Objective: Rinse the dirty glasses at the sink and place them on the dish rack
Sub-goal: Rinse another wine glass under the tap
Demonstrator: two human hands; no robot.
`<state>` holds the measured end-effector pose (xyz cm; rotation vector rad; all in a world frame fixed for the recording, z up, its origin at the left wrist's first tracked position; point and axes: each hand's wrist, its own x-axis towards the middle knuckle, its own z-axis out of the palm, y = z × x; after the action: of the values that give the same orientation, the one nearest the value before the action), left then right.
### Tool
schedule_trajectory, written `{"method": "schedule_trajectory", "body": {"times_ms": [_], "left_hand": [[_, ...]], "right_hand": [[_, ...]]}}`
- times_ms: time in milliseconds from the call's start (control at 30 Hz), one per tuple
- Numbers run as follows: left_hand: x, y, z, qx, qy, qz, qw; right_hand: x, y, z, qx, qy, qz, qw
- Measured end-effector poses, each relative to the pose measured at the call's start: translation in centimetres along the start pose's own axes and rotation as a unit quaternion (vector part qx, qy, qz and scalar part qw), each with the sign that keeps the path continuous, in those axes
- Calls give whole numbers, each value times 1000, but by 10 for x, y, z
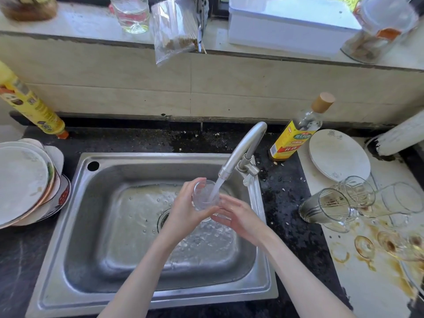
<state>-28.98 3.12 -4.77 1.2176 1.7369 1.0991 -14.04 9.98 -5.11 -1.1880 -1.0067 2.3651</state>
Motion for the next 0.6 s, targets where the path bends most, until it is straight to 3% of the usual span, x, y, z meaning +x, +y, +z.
{"method": "schedule_trajectory", "body": {"times_ms": [200,600], "left_hand": [[-4,-6,8,4,12,-27,1000],[-6,-7,13,3,22,-30,999]], "right_hand": [[23,-2,-31,177,216,47,959],[34,-27,-38,287,223,66,929]]}}
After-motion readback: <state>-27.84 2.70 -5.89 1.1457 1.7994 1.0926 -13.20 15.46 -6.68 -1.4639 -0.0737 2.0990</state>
